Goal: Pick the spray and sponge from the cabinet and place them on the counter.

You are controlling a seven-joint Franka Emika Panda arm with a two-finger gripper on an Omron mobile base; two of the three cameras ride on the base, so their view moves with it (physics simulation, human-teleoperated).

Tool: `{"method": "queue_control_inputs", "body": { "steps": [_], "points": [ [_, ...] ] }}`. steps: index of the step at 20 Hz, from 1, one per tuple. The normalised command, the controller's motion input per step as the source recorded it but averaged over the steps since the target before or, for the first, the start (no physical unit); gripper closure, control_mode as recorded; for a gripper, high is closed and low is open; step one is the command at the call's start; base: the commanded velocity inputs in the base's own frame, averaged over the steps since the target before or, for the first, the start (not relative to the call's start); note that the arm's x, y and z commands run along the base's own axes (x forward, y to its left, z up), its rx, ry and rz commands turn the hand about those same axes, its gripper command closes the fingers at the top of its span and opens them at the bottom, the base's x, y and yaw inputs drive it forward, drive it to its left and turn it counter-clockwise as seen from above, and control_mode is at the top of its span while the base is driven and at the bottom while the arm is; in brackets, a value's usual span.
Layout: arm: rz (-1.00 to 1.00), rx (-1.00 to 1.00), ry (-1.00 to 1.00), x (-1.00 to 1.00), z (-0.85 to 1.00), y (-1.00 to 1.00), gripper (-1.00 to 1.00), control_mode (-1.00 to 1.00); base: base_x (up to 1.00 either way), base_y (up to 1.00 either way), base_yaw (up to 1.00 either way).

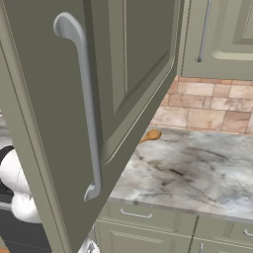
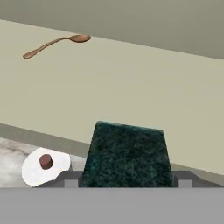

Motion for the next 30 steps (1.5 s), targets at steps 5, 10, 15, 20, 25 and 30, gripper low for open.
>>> {"method": "queue_control_inputs", "body": {
  "steps": [5, 10, 15, 20, 25, 30],
  "points": [
    [0.00, 0.03, -0.01, -0.64, -0.43, 0.27, 1.00, -1.00, 0.00, 0.00, 0.00],
    [0.02, 0.07, 0.00, -0.57, -0.43, 0.34, 1.00, -1.00, 0.00, 0.00, 0.00],
    [0.03, 0.07, 0.00, -0.32, -0.40, 0.50, 1.00, -1.00, 0.00, 0.00, 0.00],
    [0.03, 0.00, 0.00, -0.19, -0.28, 0.53, 1.00, -1.00, 0.00, 0.00, 0.00],
    [0.02, 0.00, 0.01, -0.17, -0.40, 0.22, 1.00, -1.00, 0.00, 0.00, 0.00],
    [0.00, 0.00, 0.00, -0.16, -0.64, 0.01, 1.00, -1.00, 0.00, 0.00, 0.00]
  ]
}}
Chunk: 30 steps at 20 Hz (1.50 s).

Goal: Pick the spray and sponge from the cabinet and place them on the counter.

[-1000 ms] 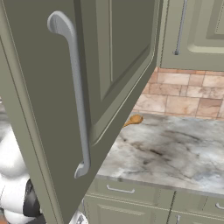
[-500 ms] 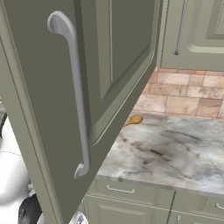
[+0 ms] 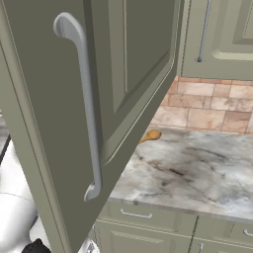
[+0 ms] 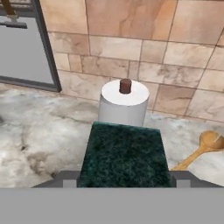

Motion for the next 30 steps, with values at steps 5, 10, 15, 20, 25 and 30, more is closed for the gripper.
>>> {"method": "queue_control_inputs", "body": {
  "steps": [5, 10, 15, 20, 25, 30],
  "points": [
    [0.00, 0.00, 0.00, -0.04, -0.62, 0.01, 1.00, -1.00, 0.00, 0.00, 0.00],
    [0.00, 0.04, 0.04, 0.00, -0.30, -0.02, 1.00, -1.00, 0.00, 0.00, 0.00],
    [0.00, -0.01, 0.05, 0.00, -0.44, -0.02, 1.00, -1.00, 0.00, 0.00, 0.00],
    [-0.01, -0.06, 0.11, 0.00, -0.50, 0.00, 1.00, -1.00, 0.00, 0.00, 0.00],
    [0.00, -0.04, 0.07, 0.01, -0.56, 0.00, 1.00, -1.00, 0.00, 0.00, 0.00],
    [0.00, 0.00, 0.01, 0.06, -0.62, -0.03, 1.00, -1.00, 0.00, 0.00, 0.00]
  ]
}}
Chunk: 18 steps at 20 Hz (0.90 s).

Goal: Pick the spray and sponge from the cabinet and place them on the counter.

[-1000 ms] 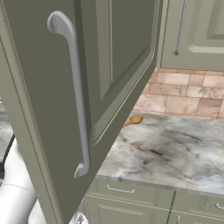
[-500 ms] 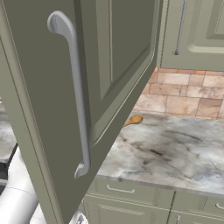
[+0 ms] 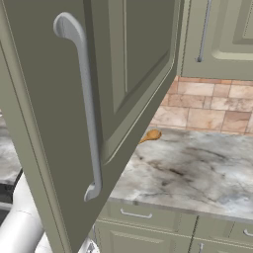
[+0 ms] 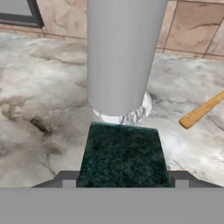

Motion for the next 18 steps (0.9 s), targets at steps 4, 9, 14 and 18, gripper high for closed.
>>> {"method": "queue_control_inputs", "body": {
  "steps": [4, 9, 14, 18],
  "points": [
    [0.00, 0.00, 0.02, 0.12, -0.45, -0.08, 1.00, -1.00, 0.00, 0.00, 0.00],
    [0.00, 0.00, 0.07, 0.14, -0.48, -0.13, 1.00, -1.00, 0.00, 0.00, 0.00],
    [0.00, 0.00, 0.06, 0.08, -0.62, -0.20, 1.00, -1.00, 0.00, 0.00, 0.00],
    [0.00, 0.00, 0.03, 0.11, -0.57, -0.13, 1.00, -1.00, 0.00, 0.00, 0.00]
  ]
}}
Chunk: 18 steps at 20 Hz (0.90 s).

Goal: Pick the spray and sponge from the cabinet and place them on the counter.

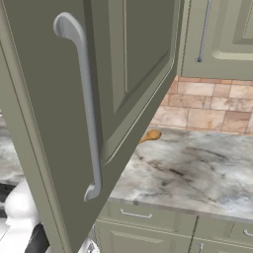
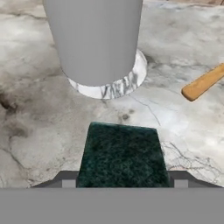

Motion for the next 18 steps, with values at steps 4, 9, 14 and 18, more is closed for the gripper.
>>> {"method": "queue_control_inputs", "body": {
  "steps": [4, 9, 14, 18],
  "points": [
    [0.00, 0.00, 0.02, 0.16, -0.51, -0.04, 1.00, -1.00, 0.00, 0.00, 0.00],
    [0.00, 0.00, 0.01, 0.15, -0.49, -0.02, 1.00, -1.00, 0.00, 0.00, 0.00],
    [0.00, -0.01, 0.02, 0.13, -0.51, -0.01, 1.00, -1.00, 0.00, 0.00, 0.00],
    [0.00, -0.02, 0.01, 0.12, -0.49, 0.00, 1.00, -1.00, 0.00, 0.00, 0.00]
  ]
}}
